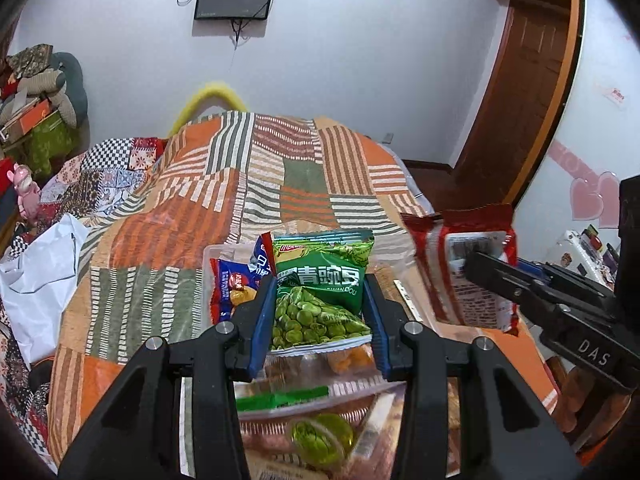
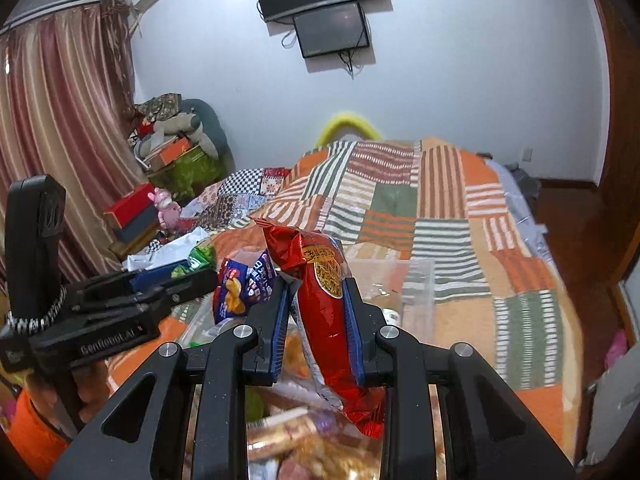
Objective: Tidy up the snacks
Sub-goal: 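Carry both bags over the clear box and open both tools to release, then grasp the barcoded bread loaf with the left tool while the right tool grasps the cream bun pack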
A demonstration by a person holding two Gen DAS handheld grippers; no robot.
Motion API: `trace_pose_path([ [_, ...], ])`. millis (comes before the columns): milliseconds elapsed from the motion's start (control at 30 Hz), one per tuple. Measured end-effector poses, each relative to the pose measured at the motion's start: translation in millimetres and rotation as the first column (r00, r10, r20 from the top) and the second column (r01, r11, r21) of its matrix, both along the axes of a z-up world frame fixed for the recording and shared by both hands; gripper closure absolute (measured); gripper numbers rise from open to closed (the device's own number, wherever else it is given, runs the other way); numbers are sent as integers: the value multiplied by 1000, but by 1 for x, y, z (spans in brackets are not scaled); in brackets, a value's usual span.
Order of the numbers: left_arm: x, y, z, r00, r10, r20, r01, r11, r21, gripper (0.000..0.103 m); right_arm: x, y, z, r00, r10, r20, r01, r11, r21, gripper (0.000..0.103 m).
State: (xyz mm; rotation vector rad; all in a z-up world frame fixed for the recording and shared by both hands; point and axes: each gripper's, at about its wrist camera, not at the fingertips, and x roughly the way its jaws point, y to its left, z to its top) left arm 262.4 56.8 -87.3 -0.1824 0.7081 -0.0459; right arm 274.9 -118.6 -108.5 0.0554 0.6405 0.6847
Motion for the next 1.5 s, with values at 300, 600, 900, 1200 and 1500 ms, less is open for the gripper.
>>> trace_pose_path([
  [300, 34, -5, -28, 998, -3, -63, 4, 1000, 17, 61, 31, 24, -26, 997, 6, -82, -7, 1000, -14, 80],
  [600, 37, 0, -39, 996, 1, -86, -3, 1000, -24, 53, 41, 33, -41, 991, 12, -130, -22, 997, -76, 78],
  [900, 12, 3, -18, 998, -11, -57, 10, 1000, -13, 44, 21, 12, -27, 997, -2, -73, -5, 995, -104, 64],
  [1200, -34, 8, -9, 999, -1, -49, 4, 999, 54, 23, -6, -29, -13, 998, -66, -15, 64, 993, -103, 43],
  [1500, -67, 15, -34, 991, 4, -132, 3, 999, 48, 14, -28, -65, -23, 991, -130, -16, 126, 981, -150, 35],
])
